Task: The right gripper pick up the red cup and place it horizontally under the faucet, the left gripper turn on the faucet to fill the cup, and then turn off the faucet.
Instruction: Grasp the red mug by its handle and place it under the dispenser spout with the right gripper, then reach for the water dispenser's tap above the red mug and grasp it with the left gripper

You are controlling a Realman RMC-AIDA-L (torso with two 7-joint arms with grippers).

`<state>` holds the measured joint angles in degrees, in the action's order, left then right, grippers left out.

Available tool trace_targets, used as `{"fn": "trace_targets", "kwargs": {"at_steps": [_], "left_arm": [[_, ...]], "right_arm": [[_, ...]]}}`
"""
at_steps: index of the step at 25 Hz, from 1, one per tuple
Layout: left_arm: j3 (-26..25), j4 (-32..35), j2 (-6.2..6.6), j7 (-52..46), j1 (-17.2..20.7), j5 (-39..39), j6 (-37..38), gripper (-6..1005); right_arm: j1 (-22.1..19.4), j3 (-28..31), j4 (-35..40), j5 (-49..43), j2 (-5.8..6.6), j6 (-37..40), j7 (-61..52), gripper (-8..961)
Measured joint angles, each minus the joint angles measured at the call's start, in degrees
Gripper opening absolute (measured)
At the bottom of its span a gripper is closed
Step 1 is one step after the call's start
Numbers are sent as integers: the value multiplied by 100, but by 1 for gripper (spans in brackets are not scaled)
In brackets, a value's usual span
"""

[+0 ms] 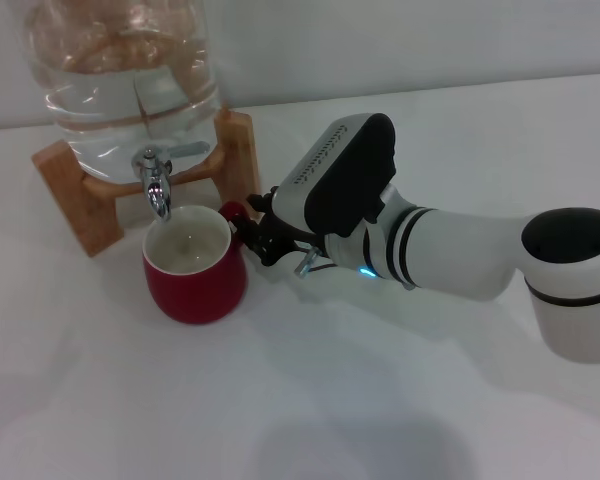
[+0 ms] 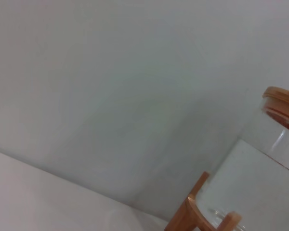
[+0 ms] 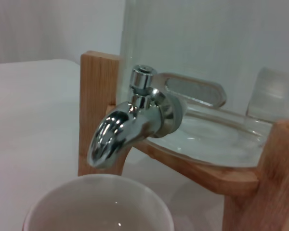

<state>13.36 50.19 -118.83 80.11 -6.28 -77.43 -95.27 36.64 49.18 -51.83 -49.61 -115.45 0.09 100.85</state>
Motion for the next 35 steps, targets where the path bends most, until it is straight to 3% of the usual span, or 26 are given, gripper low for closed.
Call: {"fn": "trace_targets", "kwargs": {"at_steps": [14,24,27,32,35], "left_arm": [[0,0,0,-13,14,3,0,888],[0,0,0,-14,-2,7,0,888],[0,0,4,-14,-3,12,-1,888],[0,1,6,-14,12,15,-1,887],[0,12,8,-14,19,13,-1,887]], "right_arm": [[-195,110,-27,-35,72,-176,-3,276],[-465,312,-127,-42,253,-770,-3,277],[-605,313,-326,-43,410,-1043,-4,278],[-1003,373,-956,-43,906,-1265,-126,279],[-1343,581,-1266,-56,1105,-1382,-137,279]]}}
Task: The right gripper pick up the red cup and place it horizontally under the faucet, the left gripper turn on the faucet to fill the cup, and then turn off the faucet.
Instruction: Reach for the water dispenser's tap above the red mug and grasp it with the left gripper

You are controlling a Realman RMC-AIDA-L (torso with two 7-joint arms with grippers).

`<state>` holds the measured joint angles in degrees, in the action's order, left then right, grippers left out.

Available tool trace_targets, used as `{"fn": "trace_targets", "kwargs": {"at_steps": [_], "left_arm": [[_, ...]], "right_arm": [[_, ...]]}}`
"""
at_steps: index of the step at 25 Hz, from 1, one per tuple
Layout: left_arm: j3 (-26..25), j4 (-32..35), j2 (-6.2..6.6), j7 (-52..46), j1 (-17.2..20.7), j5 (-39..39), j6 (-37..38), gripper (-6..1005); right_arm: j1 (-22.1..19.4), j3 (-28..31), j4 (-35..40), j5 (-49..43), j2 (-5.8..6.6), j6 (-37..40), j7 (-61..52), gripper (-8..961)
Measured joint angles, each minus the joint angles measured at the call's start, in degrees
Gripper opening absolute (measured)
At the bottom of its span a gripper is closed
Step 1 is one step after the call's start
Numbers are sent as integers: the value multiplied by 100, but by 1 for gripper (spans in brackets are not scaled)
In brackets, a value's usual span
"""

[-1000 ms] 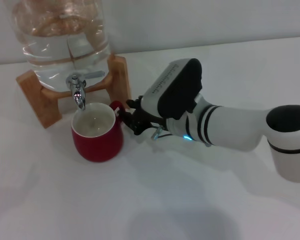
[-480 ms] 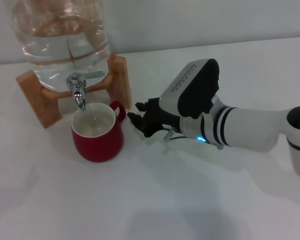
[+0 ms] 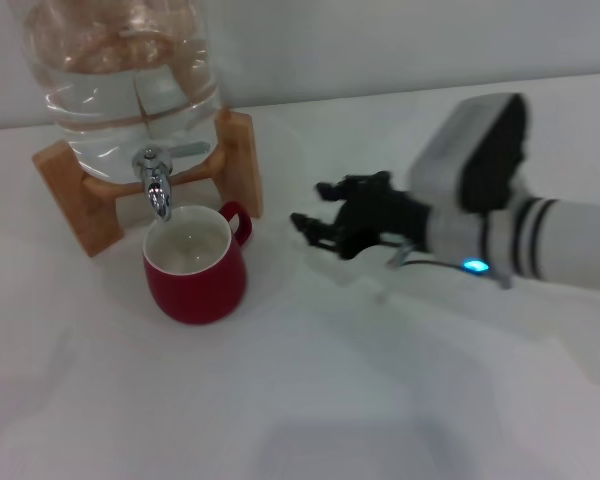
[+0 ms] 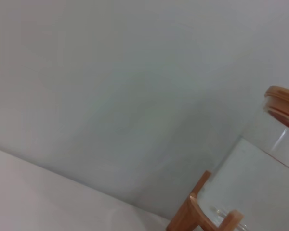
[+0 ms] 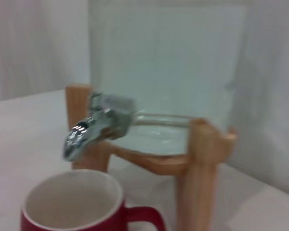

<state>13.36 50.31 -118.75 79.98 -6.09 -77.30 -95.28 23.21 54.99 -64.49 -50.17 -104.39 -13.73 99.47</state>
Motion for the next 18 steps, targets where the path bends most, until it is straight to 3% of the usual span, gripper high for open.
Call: {"fn": "trace_targets", "kwargs": {"at_steps": [3,5,7,8,9,15,18], "left_arm": [[0,3,9,0,8,6,0,887],[4,3,16,-3,10,14,-1,887],[27,9,22,-23,5,18,-5,887],[35,16,24,-36,0,20,-8,887],[48,26,30,-64,-9,26,-9,887],[62,150,145,-583,-196,503,-134,887],[79,540,114,-1013,-424,1099,-225,887]], "right_arm": [[-456,526,-233,-152,215,-706,-18,406],[-796,1131,-268,-260,240,-1409,-89,490],[-1122,1836,-232,-465,161,-2004,-327,511],[-1122,1836,-232,-465,161,-2004,-327,522],[-1349,2371,-218,-861,36,-2328,-753,533],[-1394,3083,-207,-2112,-167,-2636,-2009,554],[-1351,3354,-193,-2618,-301,-2784,-2365,554]]}}
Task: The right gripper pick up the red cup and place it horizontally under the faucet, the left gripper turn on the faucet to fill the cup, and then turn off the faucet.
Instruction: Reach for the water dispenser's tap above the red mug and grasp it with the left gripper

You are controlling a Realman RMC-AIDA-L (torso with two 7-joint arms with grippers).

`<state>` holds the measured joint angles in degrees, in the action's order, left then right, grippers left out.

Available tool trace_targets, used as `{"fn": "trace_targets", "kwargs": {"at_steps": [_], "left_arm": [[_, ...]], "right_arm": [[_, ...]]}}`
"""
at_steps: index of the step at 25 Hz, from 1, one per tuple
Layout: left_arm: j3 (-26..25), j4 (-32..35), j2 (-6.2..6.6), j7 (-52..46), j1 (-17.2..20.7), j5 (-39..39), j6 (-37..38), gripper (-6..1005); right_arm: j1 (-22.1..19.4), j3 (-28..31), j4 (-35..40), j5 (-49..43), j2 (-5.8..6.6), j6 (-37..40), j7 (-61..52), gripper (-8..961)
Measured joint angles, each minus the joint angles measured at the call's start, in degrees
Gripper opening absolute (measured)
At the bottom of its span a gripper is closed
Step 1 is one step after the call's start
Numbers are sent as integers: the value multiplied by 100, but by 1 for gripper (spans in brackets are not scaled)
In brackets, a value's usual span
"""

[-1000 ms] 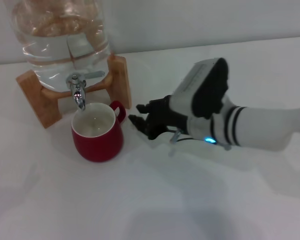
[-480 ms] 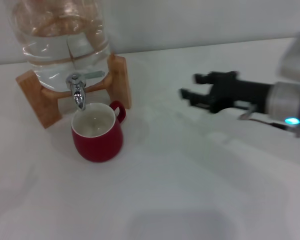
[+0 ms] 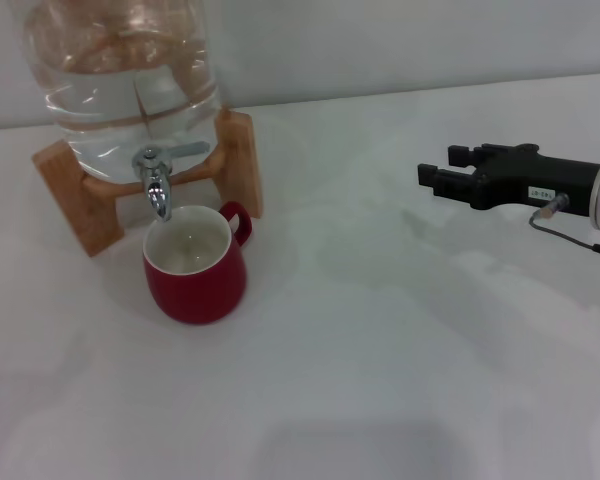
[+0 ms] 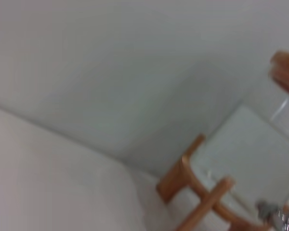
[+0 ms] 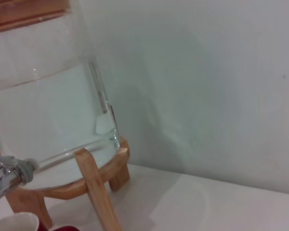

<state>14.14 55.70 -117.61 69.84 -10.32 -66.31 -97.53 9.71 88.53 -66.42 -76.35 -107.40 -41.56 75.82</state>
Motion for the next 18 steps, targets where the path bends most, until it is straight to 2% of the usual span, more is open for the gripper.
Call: {"fn": "trace_targets", "kwargs": {"at_steps": [3,7,13,18], "left_arm": [[178,508,-99,-443,-177,625,-55,887],[838,1133,-150,-1056,-251,1120,-52,887],[2073,2186,-132,-2001,-306,1419,-42,887],[3244,3431,-130,-2779,-410,2001,-52,887]], "right_arm": [[12,303,8,-423,-193,-162,-130,554],[28,517,20,-669,-338,-262,-140,553],[59,556,137,-705,-360,-278,-143,553],[93,564,226,-706,-360,-285,-146,553]]}}
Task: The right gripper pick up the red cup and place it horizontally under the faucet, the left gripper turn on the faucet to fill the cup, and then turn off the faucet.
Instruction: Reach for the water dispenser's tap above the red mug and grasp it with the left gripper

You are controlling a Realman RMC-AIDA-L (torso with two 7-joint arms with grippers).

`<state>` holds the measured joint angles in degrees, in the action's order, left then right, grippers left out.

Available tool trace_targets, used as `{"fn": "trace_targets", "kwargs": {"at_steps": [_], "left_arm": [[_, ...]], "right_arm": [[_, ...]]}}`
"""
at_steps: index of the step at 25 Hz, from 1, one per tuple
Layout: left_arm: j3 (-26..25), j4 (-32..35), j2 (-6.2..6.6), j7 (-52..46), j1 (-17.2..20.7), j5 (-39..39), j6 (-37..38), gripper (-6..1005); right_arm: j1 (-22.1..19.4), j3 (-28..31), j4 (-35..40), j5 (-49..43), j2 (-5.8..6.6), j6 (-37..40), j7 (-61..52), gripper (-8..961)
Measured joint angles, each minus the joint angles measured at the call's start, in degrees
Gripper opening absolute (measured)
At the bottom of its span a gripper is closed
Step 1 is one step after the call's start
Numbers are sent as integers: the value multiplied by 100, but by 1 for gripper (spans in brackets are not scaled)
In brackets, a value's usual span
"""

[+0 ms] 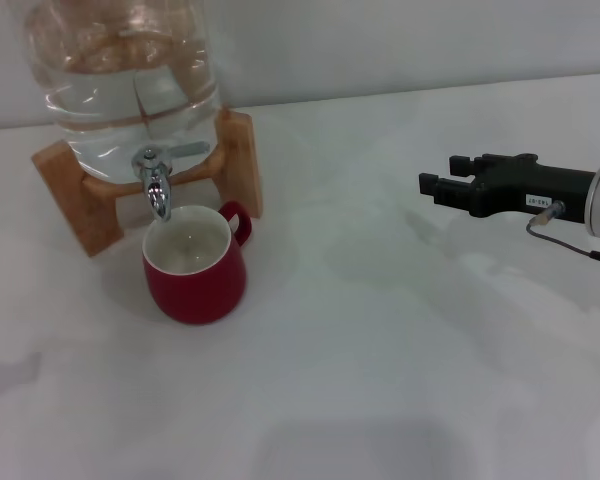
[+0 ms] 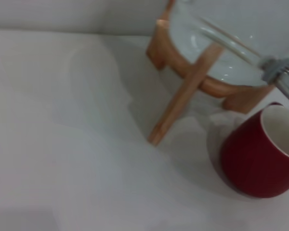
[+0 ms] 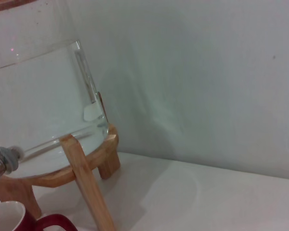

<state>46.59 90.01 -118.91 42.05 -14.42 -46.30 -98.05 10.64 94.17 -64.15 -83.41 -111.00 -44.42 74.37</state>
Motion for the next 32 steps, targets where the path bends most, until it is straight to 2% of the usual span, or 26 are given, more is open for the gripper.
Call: {"fn": "trace_targets", "kwargs": {"at_steps": [3,4,5,8,17,32], "left_arm": [[495,510,3,-239,-109,326,-16,887],[495,510,3,-239,-109,326,-16,887],[923,877,3,-343,-237,729,-17,887],[1389,1161,0,-398,-414,1098,10,887],[2510,1436,3,-169,-985,1638,302,887],[3552,1676,-17,235,-1618,1818,768,887]], "right_arm": [[0,4,10,0,-1,-7,-2,553],[-2,4,22,0,-3,-14,-2,553],[-5,5,42,1,-5,-24,-1,553],[-1,13,90,15,-6,-48,9,553],[54,123,245,15,-54,-128,27,552],[81,255,381,27,-111,-170,33,552]]}}
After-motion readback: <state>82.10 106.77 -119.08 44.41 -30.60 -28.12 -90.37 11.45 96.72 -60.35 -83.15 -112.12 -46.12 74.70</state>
